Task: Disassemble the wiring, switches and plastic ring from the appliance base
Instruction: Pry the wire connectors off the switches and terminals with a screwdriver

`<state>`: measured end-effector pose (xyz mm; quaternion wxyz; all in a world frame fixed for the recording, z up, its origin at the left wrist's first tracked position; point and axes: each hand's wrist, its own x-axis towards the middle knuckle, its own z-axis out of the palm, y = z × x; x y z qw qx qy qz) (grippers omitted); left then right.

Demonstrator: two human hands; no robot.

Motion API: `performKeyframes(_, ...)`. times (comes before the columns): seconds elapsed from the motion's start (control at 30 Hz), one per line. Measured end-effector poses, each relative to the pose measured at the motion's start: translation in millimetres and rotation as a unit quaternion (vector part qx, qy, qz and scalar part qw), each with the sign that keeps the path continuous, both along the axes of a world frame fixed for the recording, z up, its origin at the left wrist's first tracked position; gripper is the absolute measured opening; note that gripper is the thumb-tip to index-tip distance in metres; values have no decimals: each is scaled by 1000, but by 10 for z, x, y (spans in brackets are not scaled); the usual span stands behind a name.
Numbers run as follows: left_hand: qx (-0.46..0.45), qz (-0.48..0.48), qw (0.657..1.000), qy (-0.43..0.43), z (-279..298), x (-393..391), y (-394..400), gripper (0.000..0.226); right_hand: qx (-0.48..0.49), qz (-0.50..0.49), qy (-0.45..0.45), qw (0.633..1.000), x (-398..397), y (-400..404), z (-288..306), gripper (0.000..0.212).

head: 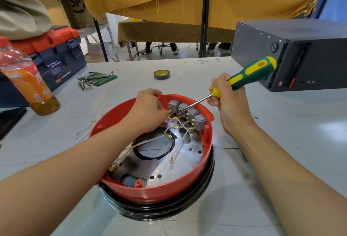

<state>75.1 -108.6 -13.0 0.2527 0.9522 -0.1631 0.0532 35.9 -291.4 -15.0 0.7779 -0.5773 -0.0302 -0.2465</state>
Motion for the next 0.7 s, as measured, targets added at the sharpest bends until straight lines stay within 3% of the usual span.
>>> performKeyframes(0.1,2,-3,1000,-1,6,-6,-3,23,13,4,-24,1000,-9,-13,53,26)
performKeyframes(0.33,6,-4,1000,-4,7,-8,4,22,-87,-7,-16,996,-29,38,33,31)
performKeyframes(0.5,3,-1,1000,1,3,-8,-2,23,-78,-8,-8,997,-8,32,11,32)
performKeyframes(0.7,0,0,1000,12,-2,-2,-3,19,1,11,11,1000,63,-19,-48,36)
